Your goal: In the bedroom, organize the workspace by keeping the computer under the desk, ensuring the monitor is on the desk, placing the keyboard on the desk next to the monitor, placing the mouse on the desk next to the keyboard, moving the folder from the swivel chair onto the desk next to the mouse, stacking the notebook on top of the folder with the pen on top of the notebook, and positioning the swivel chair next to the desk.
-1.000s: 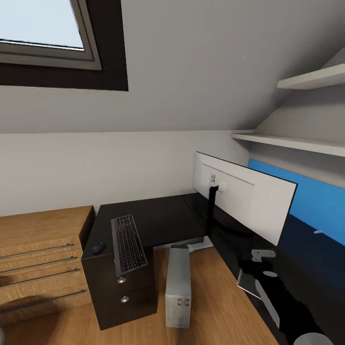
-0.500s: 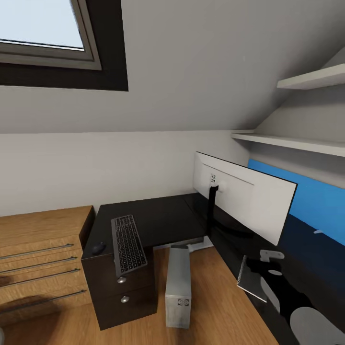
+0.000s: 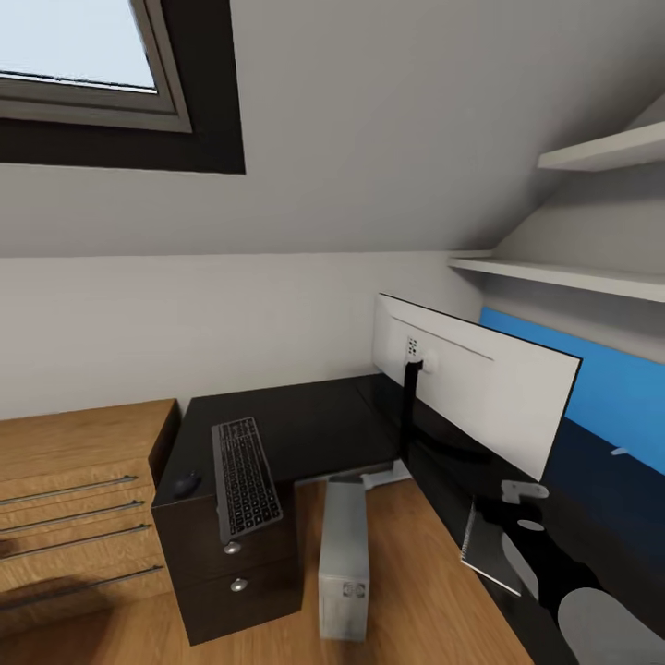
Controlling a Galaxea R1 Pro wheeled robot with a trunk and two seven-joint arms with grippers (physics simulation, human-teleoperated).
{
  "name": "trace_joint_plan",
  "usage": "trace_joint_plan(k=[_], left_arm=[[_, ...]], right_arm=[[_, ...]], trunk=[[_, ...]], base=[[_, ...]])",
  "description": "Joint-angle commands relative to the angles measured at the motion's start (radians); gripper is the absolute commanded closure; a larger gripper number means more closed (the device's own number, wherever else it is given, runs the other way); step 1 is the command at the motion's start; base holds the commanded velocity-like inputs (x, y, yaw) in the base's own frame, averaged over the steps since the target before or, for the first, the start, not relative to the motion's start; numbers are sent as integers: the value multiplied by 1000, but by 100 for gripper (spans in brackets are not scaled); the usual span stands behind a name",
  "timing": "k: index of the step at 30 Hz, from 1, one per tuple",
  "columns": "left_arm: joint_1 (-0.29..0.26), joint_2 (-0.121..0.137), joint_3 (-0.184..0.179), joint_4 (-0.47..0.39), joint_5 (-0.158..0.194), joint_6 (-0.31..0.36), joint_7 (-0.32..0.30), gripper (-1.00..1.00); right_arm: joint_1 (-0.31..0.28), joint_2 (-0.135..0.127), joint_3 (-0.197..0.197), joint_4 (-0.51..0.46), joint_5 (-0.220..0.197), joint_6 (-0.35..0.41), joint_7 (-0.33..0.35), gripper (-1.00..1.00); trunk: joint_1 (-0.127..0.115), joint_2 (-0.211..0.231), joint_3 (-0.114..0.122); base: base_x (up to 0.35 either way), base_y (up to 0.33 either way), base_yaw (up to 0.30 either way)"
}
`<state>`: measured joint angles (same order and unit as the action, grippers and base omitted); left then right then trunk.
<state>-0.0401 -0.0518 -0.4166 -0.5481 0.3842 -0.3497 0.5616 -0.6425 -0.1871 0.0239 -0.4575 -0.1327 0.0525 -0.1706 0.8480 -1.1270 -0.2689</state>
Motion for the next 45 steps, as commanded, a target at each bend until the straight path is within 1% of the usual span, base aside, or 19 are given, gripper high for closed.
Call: trace_joint_plan(k=[1,20,25,26,29,45], left_arm=[[-1,1,-8,0,10,-6,6,-100],[-1,1,-8,-1,11,-7,7,-100],[-1,1,-7,-3,12,-26,7,-100],[-1,0,-8,-4,12,-69,8,-100],[-1,0,-8,-4,12,-85,9,-100],[-1,0,-8,-3,12,-92,10,-100]], right_arm=[[0,0,3,-3,-9,13,-4,-100],[0,4,13,-5,-6,15,-1,-100],[0,4,13,-4,-5,15,0,-100],[0,4,13,-4,-5,15,0,-100],[0,4,13,-4,-4,15,0,-100],[0,4,14,-4,-2,15,0,-100]], trunk=[[1,-1,-1],[1,-1,-1],[1,-1,-1],[4,-8,-4],[16,-29,-14],[77,-141,-64]], base=[[159,0,0],[15,0,0],[0,0,0],[0,0,0],[0,0,0],[0,0,0]])
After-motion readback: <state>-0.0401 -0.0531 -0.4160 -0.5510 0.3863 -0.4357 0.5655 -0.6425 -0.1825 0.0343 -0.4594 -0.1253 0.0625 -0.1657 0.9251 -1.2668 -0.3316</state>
